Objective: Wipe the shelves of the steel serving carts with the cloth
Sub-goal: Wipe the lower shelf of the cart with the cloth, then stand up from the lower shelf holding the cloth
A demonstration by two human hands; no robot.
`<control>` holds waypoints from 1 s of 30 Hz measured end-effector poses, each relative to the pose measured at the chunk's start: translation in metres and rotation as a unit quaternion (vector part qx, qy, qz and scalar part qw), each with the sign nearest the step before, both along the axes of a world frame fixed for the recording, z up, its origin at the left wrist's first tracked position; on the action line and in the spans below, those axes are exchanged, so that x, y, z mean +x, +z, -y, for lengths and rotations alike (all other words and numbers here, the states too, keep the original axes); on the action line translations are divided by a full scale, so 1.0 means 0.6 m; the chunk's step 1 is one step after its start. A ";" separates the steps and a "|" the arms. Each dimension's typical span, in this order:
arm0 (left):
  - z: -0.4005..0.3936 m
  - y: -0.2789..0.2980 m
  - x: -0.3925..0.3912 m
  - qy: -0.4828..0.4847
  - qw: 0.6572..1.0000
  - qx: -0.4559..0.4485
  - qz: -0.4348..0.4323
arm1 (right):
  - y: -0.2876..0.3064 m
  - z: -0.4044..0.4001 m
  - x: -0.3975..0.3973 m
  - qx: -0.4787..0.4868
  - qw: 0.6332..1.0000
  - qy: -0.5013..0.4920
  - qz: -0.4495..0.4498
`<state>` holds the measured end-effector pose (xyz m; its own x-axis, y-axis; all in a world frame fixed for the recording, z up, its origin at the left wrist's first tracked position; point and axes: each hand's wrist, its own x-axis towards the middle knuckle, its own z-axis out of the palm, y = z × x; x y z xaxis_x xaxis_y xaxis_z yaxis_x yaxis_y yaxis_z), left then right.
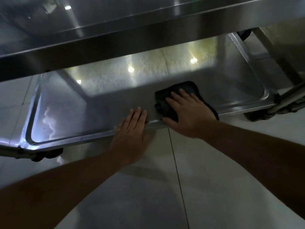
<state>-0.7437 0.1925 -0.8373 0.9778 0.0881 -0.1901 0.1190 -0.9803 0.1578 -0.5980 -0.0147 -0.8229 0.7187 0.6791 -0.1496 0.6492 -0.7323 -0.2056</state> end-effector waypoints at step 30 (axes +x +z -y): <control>0.015 0.733 -0.361 0.211 0.901 -0.135 -0.353 | 0.727 -0.047 -0.354 -0.280 0.868 0.089 -0.401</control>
<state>-0.9603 0.1837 -0.3972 0.4953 0.2811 -0.8220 0.6370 -0.7609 0.1236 -0.8103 0.0137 -0.3865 0.1227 0.4293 -0.8948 0.5754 -0.7654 -0.2883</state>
